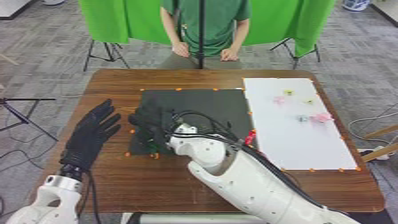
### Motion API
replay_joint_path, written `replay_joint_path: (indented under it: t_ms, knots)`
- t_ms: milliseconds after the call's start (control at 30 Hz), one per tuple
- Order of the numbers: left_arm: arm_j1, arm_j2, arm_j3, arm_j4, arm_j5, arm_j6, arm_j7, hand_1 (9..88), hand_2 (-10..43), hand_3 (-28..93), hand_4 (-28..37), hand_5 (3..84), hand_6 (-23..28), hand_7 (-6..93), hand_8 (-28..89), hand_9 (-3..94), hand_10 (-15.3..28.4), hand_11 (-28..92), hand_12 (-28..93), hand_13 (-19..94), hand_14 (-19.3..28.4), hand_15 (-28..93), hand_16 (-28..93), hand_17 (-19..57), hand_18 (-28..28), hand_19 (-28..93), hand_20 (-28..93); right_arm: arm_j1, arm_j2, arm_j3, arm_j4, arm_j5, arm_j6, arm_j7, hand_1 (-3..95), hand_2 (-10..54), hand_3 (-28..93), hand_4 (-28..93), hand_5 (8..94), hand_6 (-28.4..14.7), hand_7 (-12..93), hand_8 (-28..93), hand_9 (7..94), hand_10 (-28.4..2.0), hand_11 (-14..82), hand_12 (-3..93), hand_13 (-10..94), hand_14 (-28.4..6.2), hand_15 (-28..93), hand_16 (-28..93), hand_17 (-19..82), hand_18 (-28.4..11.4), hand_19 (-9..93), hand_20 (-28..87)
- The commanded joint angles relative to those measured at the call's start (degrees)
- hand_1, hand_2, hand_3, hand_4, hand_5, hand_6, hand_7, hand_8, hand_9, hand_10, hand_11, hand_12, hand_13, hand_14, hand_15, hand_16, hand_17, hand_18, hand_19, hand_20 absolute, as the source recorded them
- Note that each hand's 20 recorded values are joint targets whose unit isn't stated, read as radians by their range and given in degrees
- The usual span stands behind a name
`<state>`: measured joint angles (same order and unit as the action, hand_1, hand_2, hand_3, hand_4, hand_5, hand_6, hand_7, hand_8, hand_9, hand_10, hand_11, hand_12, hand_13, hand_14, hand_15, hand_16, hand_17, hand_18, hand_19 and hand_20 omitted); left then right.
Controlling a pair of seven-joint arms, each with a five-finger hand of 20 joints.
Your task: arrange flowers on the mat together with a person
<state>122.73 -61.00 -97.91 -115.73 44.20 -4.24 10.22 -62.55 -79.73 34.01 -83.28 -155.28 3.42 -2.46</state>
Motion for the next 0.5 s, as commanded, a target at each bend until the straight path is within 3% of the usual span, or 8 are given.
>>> replay_joint_path:
  t_ms: [33, 167, 200, 233, 267, 367, 433, 500]
  knots:
    - [4.33, -3.95, -0.95, -1.59, 0.34, 0.31, 1.97, 29.9, -6.2, 67, -25.7, 26.3, 2.5, 19.5, -11, 17.2, 9.3, 17, 15, 17, 11.6, 14, 7, -11.0, 20.0, 38, 7, -4.12, 7.03, 9.92, -19.59, 22.11, -9.4, 6.85, 26.1, -1.5, 82, -24, 55.3, -2.3, 29, -15, 60.3, -11.9, 28.3, 23.8, 60, -11.6, 70, 24, 31, -18.8, 86, 45]
    - [5.4, -5.43, -0.85, -2.26, 0.62, 0.03, 2.03, 29.8, -6.0, 67, -25.8, 26.3, 2.6, 19.5, -11, 17.3, 9.3, 17, 15, 17, 11.7, 14, 7, -11.0, 20.0, 38, 7, -13.04, 14.07, 26.52, -29.37, 44.11, -16.23, 6.53, 22.3, 3.0, 83, -23, 46.7, -4.5, 24, -13, 48.5, -14.2, 25.4, 23.0, 48, -12.8, 58, 17, 21, -19.7, 68, 37]
    - [5.44, -5.56, -0.63, -2.23, 0.65, 0.12, 2.75, 29.8, -6.0, 67, -25.8, 26.3, 2.6, 19.5, -11, 17.3, 9.3, 17, 15, 17, 11.7, 14, 7, -11.0, 20.0, 38, 7, -15.33, 15.67, 31.51, -30.8, 51.6, -18.84, 6.25, 21.3, 3.3, 83, -23, 43.9, -4.6, 23, -13, 44.5, -14.4, 23.1, 22.9, 43, -12.6, 53, 15, 18, -20.3, 61, 34]
    - [5.39, -6.08, -0.82, -2.22, 0.68, -0.01, 2.04, 29.8, -6.0, 67, -25.8, 26.3, 2.5, 19.5, -11, 17.2, 9.3, 17, 15, 17, 11.7, 14, 7, -11.0, 20.0, 38, 7, -18.36, 16.3, 37.25, -31.5, 59.7, -22.35, 6.38, 20.6, 3.5, 83, -23, 42.0, -4.7, 22, -12, 41.8, -14.4, 21.0, 23.2, 40, -12.6, 47, 16, 15, -20.8, 58, 32]
    - [4.79, -6.6, -0.72, -1.81, 0.77, -0.22, 2.07, 29.7, -6.0, 67, -25.8, 26.3, 2.5, 19.5, -11, 17.3, 9.3, 17, 15, 17, 11.7, 14, 7, -11.0, 20.0, 38, 7, -20.76, 18.14, 41.66, -32.23, 68.62, -23.61, 7.79, 20.0, 3.5, 83, -23, 39.0, -4.6, 21, -12, 38.2, -14.1, 18.4, 23.6, 35, -12.8, 40, 18, 12, -21.4, 54, 29]
    - [5.07, -8.03, -0.74, -2.0, 0.84, -0.36, 2.18, 29.7, -6.0, 67, -25.7, 26.3, 2.5, 19.5, -11, 17.3, 9.3, 17, 15, 16, 11.6, 14, 7, -11.0, 20.0, 38, 6, -31.47, 23.34, 54.71, -35.86, 95.5, -23.02, 12.52, 19.4, 1.8, 83, -23, 34.9, -4.9, 18, -11, 33.5, -14.4, 13.7, 23.3, 28, -13.3, 28, 21, 9, -21.6, 49, 26]
    - [6.29, -8.65, -1.41, -2.65, 0.98, -0.36, 2.16, 29.7, -6.0, 67, -25.7, 26.2, 2.5, 19.5, -11, 17.1, 9.3, 17, 15, 16, 11.5, 13, 7, -11.0, 20.0, 38, 6, -39.55, 24.83, 63.65, -38.32, 98.86, -23.62, 11.5, 19.8, -0.9, 83, -22, 34.0, -4.7, 15, -10, 32.2, -14.5, 10.4, 23.0, 27, -13.4, 22, 25, 8, -21.8, 48, 26]
    - [7.59, -9.42, -2.16, -3.29, 0.87, 0.11, 2.65, 29.7, -6.0, 67, -25.7, 26.2, 2.5, 19.5, -11, 17.0, 9.2, 17, 15, 16, 11.6, 13, 7, -11.0, 20.0, 38, 6, -46.43, 26.67, 68.61, -40.7, 92.13, -20.68, 7.85, 19.9, -2.2, 83, -22, 32.8, -4.6, 13, -9, 31.3, -14.0, 7.7, 23.1, 26, -13.3, 17, 27, 7, -21.9, 46, 26]
